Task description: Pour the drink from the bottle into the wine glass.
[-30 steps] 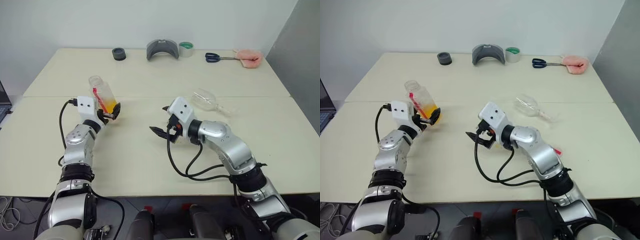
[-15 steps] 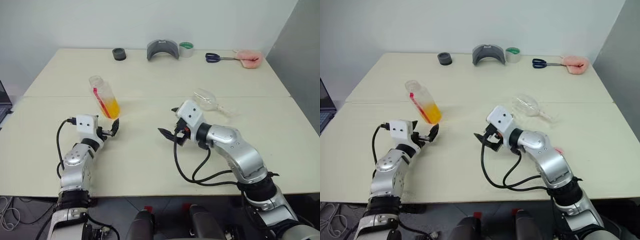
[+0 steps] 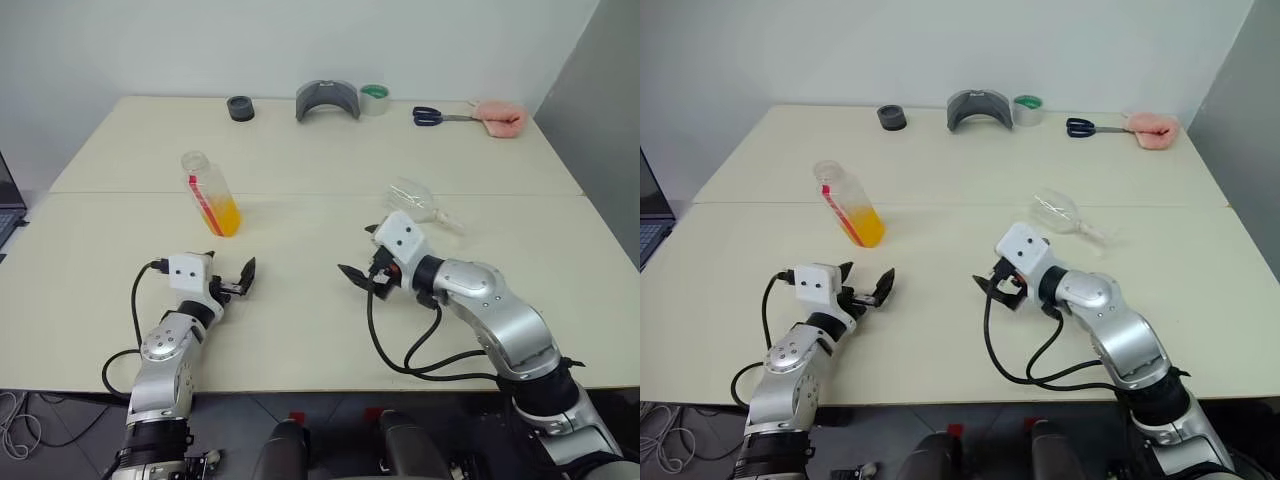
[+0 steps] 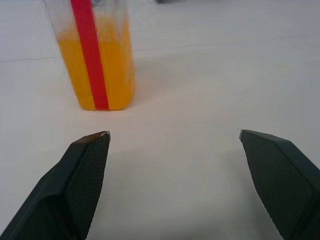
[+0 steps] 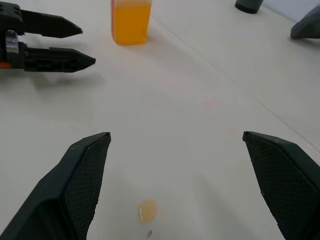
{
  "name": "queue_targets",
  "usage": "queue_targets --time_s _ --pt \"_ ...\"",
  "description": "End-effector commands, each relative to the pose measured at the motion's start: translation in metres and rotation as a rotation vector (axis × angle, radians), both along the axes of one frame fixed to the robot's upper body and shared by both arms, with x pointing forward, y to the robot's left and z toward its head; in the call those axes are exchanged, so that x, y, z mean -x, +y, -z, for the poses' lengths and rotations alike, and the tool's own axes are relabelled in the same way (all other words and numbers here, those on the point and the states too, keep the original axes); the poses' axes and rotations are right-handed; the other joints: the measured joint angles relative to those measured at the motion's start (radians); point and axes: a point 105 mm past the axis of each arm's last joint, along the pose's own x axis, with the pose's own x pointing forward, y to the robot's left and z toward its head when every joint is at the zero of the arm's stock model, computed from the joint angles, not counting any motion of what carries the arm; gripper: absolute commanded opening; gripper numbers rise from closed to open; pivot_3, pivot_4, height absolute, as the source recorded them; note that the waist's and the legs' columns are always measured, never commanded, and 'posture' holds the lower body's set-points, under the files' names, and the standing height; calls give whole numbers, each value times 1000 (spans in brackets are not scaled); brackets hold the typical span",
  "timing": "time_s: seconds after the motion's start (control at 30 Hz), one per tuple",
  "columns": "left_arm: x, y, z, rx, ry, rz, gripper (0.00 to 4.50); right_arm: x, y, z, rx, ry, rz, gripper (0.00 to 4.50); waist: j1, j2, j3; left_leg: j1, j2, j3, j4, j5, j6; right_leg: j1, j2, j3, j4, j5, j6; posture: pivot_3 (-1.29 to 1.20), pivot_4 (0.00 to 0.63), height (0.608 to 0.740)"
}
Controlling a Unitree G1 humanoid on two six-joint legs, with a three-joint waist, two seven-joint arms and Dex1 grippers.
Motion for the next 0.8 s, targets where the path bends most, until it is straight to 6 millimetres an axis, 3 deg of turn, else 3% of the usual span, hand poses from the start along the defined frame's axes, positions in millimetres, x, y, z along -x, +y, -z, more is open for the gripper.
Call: queue_targets --time_s 0.03,0.1,0.17,0.33,0.53,0.8 --pt "5 -28 -13 1 -19 179 4462 -11 -30 -15 27 -134 200 4500 2 0 0 0 0 0 0 0 0 0 0 0 0 0 0 0 150 740" --pt "8 -44 -17 -24 -15 300 4462 -19 -46 -13 95 -197 328 4500 0 0 0 1 0 2 0 0 0 0 1 1 0 0 0 0 150 740" --pt "10 -57 -24 -78 -19 431 4462 -27 -59 -4 291 -231 450 4500 0 0 0 1 0 1 -1 0 0 0 2 1 0 0 0 0 150 740" --pt "-3 -68 -40 -136 -52 548 4462 -45 -61 -6 489 -354 546 4500 -2 0 0 2 0 2 -1 0 0 0 2 1 1 0 0 0 150 740" --pt "-13 -81 -49 -167 -93 611 4462 -69 -67 -6 680 -417 603 4500 -4 0 0 1 0 2 -1 0 0 0 2 1 0 0 0 0 150 740" --pt "-15 -95 -48 -167 -114 651 4462 -86 -68 -1 860 -463 575 4500 -6 0 0 1 0 2 -1 0 0 0 2 1 0 0 0 0 150 740"
